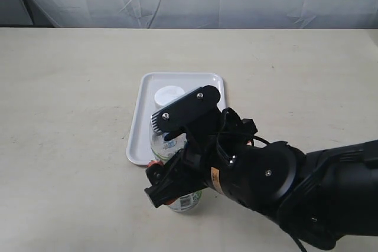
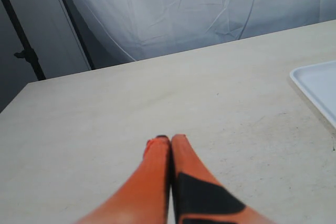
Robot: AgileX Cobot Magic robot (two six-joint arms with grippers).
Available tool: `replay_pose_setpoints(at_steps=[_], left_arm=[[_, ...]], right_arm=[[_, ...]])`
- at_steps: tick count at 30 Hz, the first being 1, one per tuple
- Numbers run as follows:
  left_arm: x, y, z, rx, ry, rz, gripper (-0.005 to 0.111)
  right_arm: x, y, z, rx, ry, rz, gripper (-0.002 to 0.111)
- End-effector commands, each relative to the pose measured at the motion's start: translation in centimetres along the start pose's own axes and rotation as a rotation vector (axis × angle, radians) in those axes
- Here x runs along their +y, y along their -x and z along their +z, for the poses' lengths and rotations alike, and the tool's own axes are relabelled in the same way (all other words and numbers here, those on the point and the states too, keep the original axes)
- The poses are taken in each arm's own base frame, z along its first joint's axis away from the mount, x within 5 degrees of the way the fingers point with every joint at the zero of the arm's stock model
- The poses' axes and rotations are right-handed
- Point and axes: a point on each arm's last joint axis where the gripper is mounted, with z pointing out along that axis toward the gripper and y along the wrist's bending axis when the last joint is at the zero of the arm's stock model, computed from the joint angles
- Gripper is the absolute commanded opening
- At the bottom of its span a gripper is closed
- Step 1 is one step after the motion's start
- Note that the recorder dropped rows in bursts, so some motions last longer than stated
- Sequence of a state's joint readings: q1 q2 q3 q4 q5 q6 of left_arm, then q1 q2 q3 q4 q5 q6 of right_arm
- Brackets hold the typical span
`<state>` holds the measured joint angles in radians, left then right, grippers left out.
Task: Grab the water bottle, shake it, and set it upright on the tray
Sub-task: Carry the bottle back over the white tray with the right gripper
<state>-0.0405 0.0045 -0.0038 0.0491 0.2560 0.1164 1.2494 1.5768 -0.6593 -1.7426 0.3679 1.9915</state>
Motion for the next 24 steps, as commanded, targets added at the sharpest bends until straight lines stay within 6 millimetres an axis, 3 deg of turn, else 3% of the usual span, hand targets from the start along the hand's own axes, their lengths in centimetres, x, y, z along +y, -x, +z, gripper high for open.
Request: replay_pose_setpoints(at_steps=[1, 4, 11, 17, 19, 22, 24], left_arm=[[0.0, 0.0, 0.0, -0.010, 0.000, -0.005, 0.000], [0.0, 0.0, 0.0, -0.010, 0.000, -0.005, 0.000], [0.0, 0.0, 0.0, -0.010, 0.000, -0.005, 0.000], [0.0, 0.0, 0.0, -0.010, 0.000, -0.005, 0.000], [0.0, 0.0, 0.0, -0.010, 0.000, -0.005, 0.000], [0.0, 0.0, 0.0, -0.010, 0.000, -0.005, 0.000], [0.0, 0.0, 0.0, -0.010, 0.000, -0.005, 0.000]], right_arm=[[-0.1, 0.1, 0.1, -0.002, -0.003, 0.002, 0.045], [0.0, 0.1, 0.1, -0.001, -0.001, 0.002, 0.002], [-0.2, 0.3, -0.2, -0.015, -0.007, 0.008, -0.001], [-0.8, 3.0, -4.1, -0.158, 0.052, 0.066, -0.001], [-2.3, 4.2, -5.9, -0.252, -0.042, 0.105, -0.001], [-6.0, 4.0, -8.0, -0.278, -0.394, 0.285, -0.001], [-6.4, 3.8, -8.8, -0.246, -0.407, 0.321, -0.001]])
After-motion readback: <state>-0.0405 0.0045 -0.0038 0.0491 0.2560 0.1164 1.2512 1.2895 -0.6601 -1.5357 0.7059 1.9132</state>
